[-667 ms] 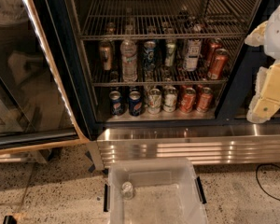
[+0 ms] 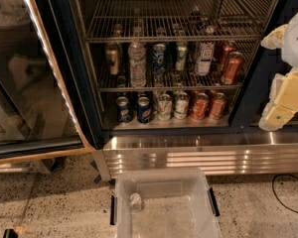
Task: Pick orange can from middle shelf of fridge
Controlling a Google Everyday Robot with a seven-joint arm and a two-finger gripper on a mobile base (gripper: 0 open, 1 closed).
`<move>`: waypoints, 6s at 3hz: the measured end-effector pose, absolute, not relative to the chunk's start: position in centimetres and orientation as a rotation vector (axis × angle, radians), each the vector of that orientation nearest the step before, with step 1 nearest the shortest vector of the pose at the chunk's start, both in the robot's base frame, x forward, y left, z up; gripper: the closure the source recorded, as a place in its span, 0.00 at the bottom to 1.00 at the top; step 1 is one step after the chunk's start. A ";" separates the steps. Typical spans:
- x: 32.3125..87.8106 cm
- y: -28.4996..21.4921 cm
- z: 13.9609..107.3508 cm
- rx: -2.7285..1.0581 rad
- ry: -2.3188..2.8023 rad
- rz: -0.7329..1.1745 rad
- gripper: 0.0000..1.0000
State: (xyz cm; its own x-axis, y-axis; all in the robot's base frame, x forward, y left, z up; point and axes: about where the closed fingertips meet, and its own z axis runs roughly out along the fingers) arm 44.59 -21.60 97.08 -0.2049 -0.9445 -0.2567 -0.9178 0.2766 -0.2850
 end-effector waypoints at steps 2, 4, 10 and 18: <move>48.2 -20.7 93.9 -1.503 2.003 -0.044 0.00; 49.2 -20.7 94.8 -1.471 1.973 -0.075 0.00; 59.0 -15.7 92.0 -1.180 1.664 0.051 0.00; 64.7 1.9 86.6 -0.934 1.406 0.385 0.00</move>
Offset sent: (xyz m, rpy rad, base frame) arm 0.0765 0.0131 -0.0447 0.2975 -0.3046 -0.0241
